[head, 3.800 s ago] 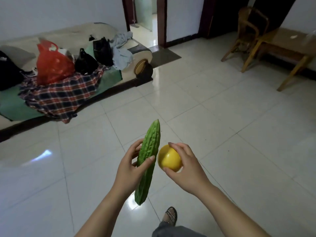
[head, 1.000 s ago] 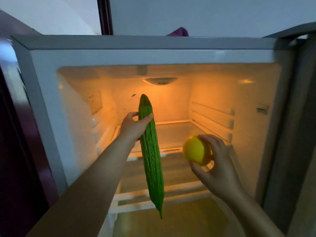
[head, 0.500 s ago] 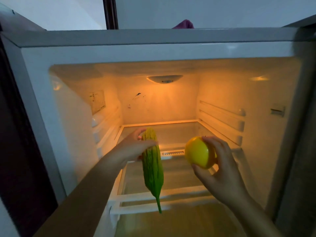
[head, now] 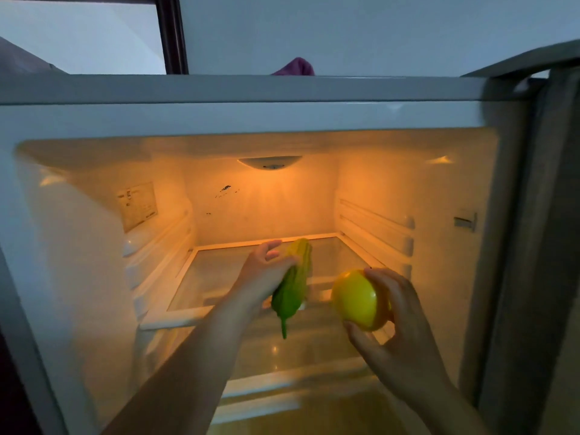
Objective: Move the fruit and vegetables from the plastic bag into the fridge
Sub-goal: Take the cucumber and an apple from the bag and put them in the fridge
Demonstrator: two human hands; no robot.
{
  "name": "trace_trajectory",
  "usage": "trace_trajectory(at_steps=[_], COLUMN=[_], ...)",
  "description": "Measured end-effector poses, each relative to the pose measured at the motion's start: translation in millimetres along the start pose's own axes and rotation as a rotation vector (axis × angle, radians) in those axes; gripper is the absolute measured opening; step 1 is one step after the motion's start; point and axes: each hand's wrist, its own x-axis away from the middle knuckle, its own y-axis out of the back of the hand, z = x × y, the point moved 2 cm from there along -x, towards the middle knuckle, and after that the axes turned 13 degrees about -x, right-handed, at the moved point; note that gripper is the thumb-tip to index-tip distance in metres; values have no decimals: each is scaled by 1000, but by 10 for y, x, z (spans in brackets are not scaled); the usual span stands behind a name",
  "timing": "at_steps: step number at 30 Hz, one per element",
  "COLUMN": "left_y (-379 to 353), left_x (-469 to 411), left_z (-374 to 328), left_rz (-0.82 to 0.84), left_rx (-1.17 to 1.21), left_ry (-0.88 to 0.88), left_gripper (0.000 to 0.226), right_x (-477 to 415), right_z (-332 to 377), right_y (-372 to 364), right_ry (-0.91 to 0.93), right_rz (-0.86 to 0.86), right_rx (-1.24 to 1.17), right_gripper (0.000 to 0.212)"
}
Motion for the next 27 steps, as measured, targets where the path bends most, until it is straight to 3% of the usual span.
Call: trace_trajectory(at_steps=[2,6,11,13,17,22,27], left_y=[-154,-97,-24,-29,103,506,498], left_x=[-22,144,408,447,348,83,-82], left_z=[-55,-135,-293,-312,-114,293,572], left_rz=[62,36,335,375,198,-233,-335], left_rx=[-69,-156,-13,47,132,-223,-448], left_ry=[-66,-297,-327,-276,-223,-283,-372], left_gripper=[36,18,36,42,56,62,74], right_x=[-47,-158,-335,-401,-513,-692,-763], right_z=[13,155,414,458,391,294,234], right_y=[79,190,88,-23,-161,-148,-222], right_ry=[25,88,102,134,88,-228,-564], right_rz=[-32,-66,25,83,211,122,294], right_rx=[-14,-69,-142,-130,-42,196,356], right_gripper=[74,70,68,68,74,64,68])
